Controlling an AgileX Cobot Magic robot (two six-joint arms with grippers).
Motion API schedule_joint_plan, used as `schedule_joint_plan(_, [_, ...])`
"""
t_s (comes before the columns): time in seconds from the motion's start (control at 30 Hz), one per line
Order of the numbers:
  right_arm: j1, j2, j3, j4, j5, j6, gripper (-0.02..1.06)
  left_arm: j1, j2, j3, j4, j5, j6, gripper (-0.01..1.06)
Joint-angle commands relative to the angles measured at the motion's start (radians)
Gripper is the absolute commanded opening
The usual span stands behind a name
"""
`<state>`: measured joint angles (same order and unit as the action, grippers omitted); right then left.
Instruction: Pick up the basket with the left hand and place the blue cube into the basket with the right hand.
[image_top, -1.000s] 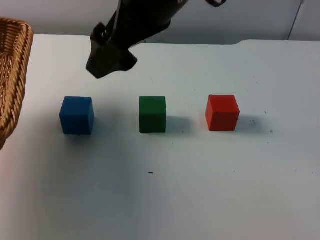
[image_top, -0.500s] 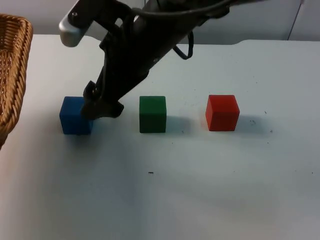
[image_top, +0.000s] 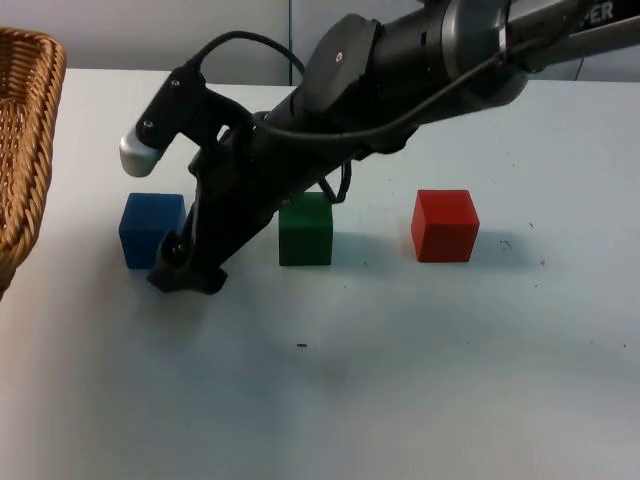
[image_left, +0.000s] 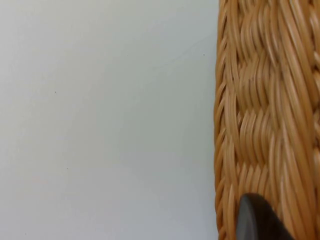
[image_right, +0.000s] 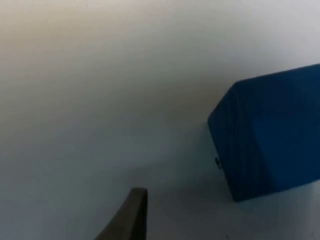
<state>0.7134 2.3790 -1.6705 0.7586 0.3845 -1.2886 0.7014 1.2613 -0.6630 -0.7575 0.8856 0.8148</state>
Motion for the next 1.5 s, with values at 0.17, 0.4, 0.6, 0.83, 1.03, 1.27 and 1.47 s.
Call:
schedule_joint_plan(0.17, [0.003, 0.068, -0.065, 0.147, 0.009, -0.105, 1.03, 0.004, -0.004, -0.010, -0.046, 0.011, 0.006, 0.00])
schedule_joint_plan(0.4, [0.003, 0.080, -0.077, 0.163, -0.029, -0.108, 1.02, 0.004, -0.004, -0.010, -0.048, 0.015, 0.006, 0.00])
schedule_joint_plan(0.6, [0.003, 0.080, -0.077, 0.163, -0.045, -0.100, 0.82, 0.004, -0.004, -0.010, -0.052, 0.017, 0.006, 0.00])
schedule_joint_plan(0.83, [0.003, 0.080, -0.077, 0.163, -0.080, -0.072, 0.24, 0.004, -0.004, -0.010, -0.052, 0.023, 0.006, 0.00])
schedule_joint_plan(1.03, [0.003, 0.078, -0.077, 0.163, -0.082, -0.070, 0.00, 0.004, -0.004, -0.010, -0.052, 0.023, 0.006, 0.00])
schedule_joint_plan(1.27, [0.003, 0.040, -0.077, 0.155, -0.080, -0.011, 0.00, 0.002, -0.004, -0.010, -0.052, 0.023, 0.006, 0.00])
schedule_joint_plan(1.47, [0.000, -0.054, -0.077, 0.042, -0.064, 0.132, 0.00, 0.002, -0.004, -0.010, -0.052, 0.025, 0.006, 0.00])
